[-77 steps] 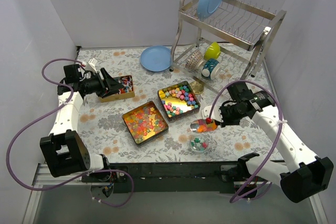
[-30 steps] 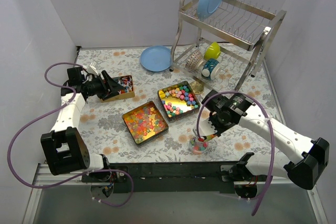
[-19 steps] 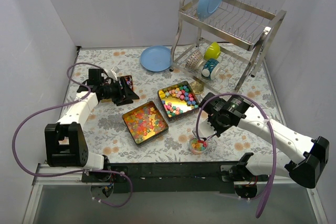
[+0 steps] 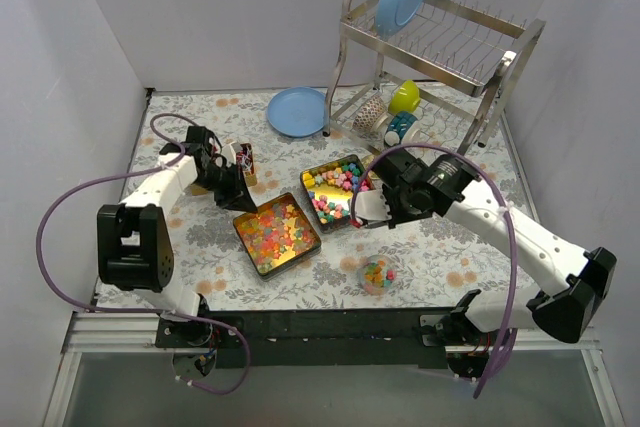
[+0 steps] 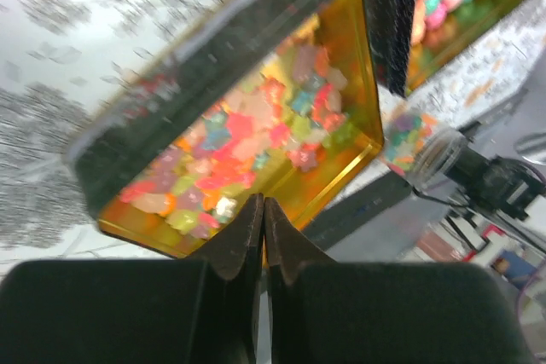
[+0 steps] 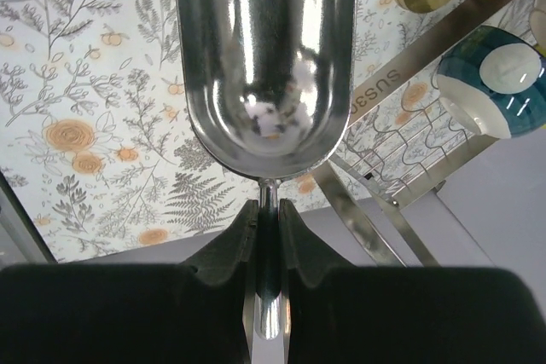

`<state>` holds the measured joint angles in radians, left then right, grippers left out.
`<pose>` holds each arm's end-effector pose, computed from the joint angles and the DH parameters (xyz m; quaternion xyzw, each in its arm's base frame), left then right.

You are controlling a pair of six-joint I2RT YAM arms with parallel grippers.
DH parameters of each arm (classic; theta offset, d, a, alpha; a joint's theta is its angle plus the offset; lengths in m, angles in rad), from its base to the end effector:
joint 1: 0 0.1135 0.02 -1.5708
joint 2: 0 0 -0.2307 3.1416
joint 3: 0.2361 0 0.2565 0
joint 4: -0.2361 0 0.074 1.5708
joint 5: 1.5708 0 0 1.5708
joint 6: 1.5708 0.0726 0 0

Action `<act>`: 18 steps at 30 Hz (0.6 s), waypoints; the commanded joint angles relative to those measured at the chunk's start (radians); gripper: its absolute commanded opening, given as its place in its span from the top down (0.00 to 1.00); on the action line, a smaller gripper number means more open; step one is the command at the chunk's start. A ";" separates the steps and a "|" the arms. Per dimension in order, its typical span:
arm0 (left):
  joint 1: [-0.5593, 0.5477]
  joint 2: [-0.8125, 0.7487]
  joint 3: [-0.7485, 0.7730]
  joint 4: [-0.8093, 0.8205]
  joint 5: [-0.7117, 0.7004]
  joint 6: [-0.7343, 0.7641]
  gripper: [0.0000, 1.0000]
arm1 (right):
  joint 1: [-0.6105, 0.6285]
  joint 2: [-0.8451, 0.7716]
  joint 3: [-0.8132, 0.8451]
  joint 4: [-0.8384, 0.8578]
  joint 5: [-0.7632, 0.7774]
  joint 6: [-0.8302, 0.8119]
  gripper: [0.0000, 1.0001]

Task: Pack the candies
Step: Move the storage box to the center of the board.

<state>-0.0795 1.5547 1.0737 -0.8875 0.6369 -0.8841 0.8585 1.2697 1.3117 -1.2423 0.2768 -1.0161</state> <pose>0.2874 -0.0662 0.1523 0.3409 -0.8818 0.3205 0.0594 0.1786 0.1765 0.2702 -0.7696 0.5968 -0.1495 0.1712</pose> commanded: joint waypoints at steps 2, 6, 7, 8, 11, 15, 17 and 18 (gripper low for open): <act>0.012 0.094 0.181 -0.174 -0.164 0.166 1.00 | -0.024 0.066 0.138 0.060 -0.039 0.040 0.99; 0.012 0.177 0.267 -0.296 -0.183 0.302 1.00 | -0.026 0.111 0.170 0.072 -0.050 0.037 0.99; 0.014 0.195 0.276 -0.310 -0.189 0.324 1.00 | -0.027 0.117 0.173 0.082 -0.053 0.039 0.99; 0.012 0.202 0.284 -0.321 -0.192 0.339 1.00 | -0.030 0.125 0.176 0.084 -0.054 0.037 0.99; 0.012 0.206 0.285 -0.349 -0.230 0.421 1.00 | -0.039 0.155 0.201 0.092 -0.070 0.047 0.99; 0.012 0.183 0.238 -0.325 -0.302 0.485 1.00 | -0.047 0.201 0.241 0.095 -0.090 0.053 0.99; 0.015 0.162 0.201 -0.298 -0.353 0.504 1.00 | -0.049 0.217 0.259 0.096 -0.093 0.057 0.99; 0.014 0.141 0.190 -0.272 -0.367 0.513 1.00 | -0.050 0.232 0.276 0.095 -0.097 0.057 0.99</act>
<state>-0.0647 1.7782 1.3079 -1.1904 0.3725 -0.4618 0.8173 1.4796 1.5066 -1.1725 0.2073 -0.9787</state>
